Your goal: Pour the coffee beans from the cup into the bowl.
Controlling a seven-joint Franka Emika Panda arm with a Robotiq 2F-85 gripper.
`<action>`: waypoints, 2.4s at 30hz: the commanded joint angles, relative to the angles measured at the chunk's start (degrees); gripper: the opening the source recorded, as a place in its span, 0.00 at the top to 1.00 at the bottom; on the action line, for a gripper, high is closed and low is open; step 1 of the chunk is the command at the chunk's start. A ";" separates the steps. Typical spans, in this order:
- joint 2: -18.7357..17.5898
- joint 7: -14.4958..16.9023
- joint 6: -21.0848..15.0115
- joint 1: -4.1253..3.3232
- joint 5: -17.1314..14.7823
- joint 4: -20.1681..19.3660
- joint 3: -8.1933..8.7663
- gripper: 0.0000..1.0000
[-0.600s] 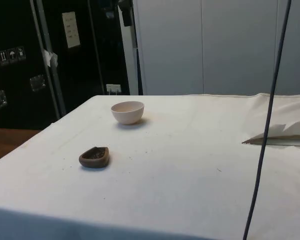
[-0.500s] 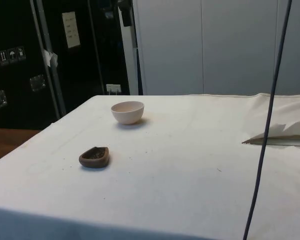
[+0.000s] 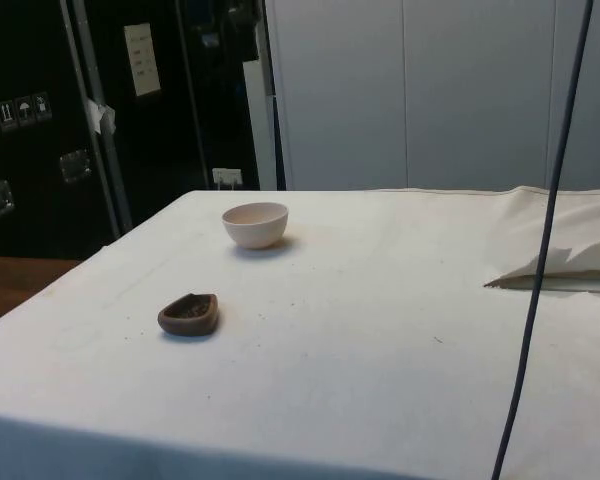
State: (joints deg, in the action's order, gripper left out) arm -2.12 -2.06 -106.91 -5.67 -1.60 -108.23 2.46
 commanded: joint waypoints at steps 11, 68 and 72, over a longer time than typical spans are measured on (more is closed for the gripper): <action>-0.97 -2.52 -6.59 -0.11 0.69 -2.81 -2.06 0.00; -17.53 -16.90 -20.40 0.29 17.93 -0.29 -12.38 0.00; -18.28 -15.41 -22.75 0.46 18.62 -0.92 -12.20 0.00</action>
State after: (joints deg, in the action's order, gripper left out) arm -20.11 -17.53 -128.63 -5.10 16.50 -108.98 -9.80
